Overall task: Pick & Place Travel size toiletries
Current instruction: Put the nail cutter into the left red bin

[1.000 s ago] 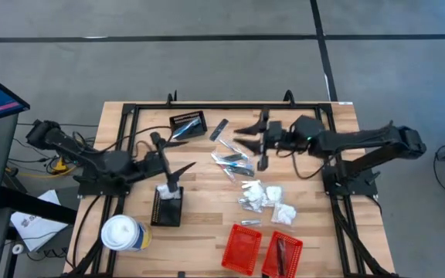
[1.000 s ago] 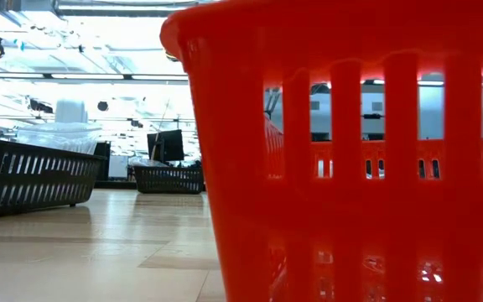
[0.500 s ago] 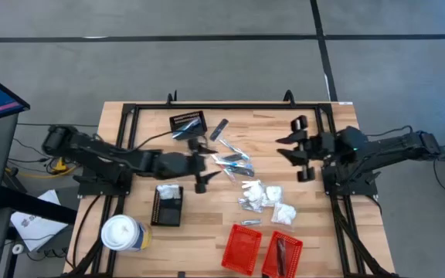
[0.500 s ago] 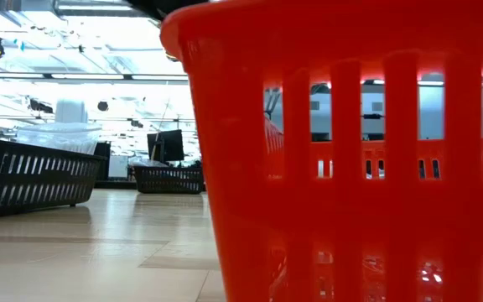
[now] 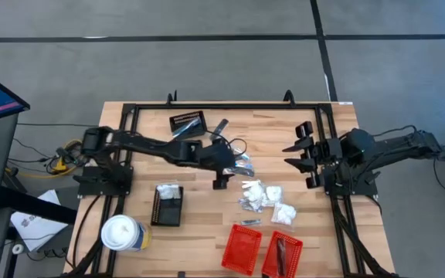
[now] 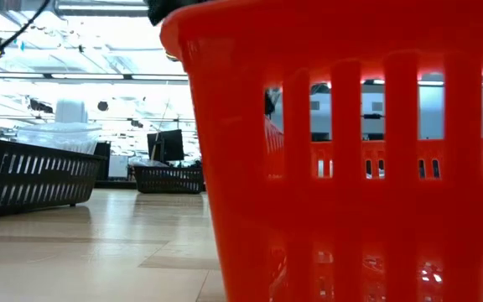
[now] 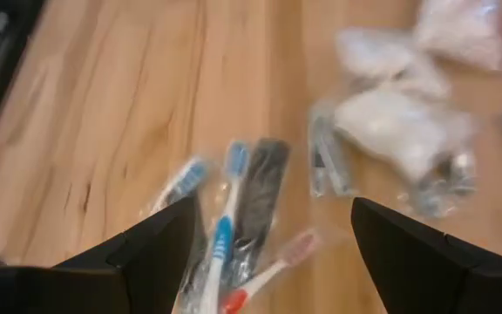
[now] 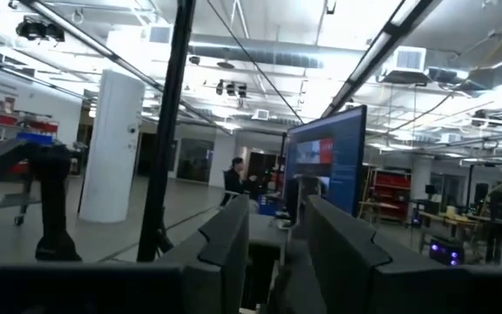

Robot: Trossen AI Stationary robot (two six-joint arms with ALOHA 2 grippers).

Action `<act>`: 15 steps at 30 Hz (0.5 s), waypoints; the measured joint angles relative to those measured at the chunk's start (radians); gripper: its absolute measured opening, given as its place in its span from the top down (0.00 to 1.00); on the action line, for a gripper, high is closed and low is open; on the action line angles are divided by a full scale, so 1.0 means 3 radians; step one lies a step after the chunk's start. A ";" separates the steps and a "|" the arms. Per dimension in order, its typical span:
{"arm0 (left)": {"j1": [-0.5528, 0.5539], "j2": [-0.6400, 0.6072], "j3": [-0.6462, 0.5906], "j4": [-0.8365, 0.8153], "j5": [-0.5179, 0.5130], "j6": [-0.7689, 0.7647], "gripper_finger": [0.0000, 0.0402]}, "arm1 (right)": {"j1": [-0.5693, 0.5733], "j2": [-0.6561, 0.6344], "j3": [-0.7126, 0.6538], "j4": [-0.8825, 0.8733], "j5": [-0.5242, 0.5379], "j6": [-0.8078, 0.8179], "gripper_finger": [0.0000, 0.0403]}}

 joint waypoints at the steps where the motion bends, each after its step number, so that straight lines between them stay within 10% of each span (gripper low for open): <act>1: 0.0025 0.0071 0.0000 0.0096 0.0001 0.0022 0.25 | -0.0002 0.0000 0.0000 -0.0001 0.0003 0.0000 0.73; 15: 0.0066 0.0577 -0.0009 0.0366 -0.0551 0.0105 0.25 | -0.0088 0.0003 0.0000 -0.0010 0.0004 0.0000 0.73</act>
